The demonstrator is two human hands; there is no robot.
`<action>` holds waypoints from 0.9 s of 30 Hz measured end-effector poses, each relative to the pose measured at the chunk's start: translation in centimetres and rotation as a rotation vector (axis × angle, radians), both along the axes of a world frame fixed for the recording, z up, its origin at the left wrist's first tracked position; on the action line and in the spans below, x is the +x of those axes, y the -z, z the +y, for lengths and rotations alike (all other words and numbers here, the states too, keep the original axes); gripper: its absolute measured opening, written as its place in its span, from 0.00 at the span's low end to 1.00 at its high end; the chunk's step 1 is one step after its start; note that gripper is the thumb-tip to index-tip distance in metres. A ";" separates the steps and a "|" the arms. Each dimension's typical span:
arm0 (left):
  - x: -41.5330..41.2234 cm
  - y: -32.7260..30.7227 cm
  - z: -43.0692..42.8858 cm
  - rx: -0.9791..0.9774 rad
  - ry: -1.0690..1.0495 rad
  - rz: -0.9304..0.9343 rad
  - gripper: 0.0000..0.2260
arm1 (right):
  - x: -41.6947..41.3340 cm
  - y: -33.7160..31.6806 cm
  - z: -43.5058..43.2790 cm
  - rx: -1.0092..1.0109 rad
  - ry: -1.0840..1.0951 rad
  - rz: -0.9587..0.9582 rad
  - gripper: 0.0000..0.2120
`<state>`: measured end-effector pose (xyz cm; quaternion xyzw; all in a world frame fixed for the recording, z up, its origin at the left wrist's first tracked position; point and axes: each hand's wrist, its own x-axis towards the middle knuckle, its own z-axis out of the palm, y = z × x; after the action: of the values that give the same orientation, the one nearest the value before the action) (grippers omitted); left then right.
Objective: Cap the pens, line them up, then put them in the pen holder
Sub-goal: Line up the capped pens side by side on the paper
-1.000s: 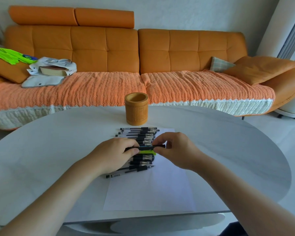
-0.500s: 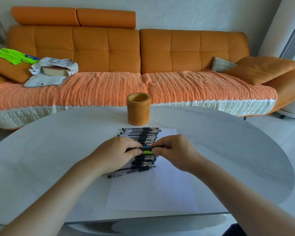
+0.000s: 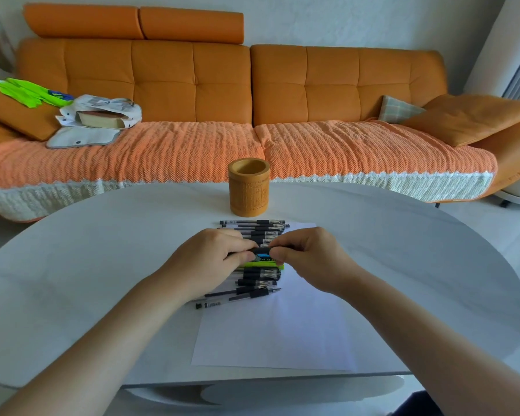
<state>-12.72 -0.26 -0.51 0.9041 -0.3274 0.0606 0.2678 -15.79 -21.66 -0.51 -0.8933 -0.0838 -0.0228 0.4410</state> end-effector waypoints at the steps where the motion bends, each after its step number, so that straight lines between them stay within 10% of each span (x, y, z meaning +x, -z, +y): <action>1: 0.1 0.1 0.1 0.027 -0.018 -0.009 0.09 | 0.3 0.2 0.1 -0.014 0.022 -0.018 0.05; 8: 0.0 0.5 1.3 0.151 -0.069 -0.222 0.11 | 1.2 1.3 0.6 -0.121 0.036 0.025 0.06; 27: -1.2 1.0 2.8 0.336 -0.046 0.053 0.04 | -0.1 1.8 1.3 -0.482 -0.065 -0.143 0.06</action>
<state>-13.91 2.52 -1.52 0.9447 -0.3048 -0.0130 0.1201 -15.90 -20.39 -2.26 -0.9656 -0.1465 -0.0510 0.2088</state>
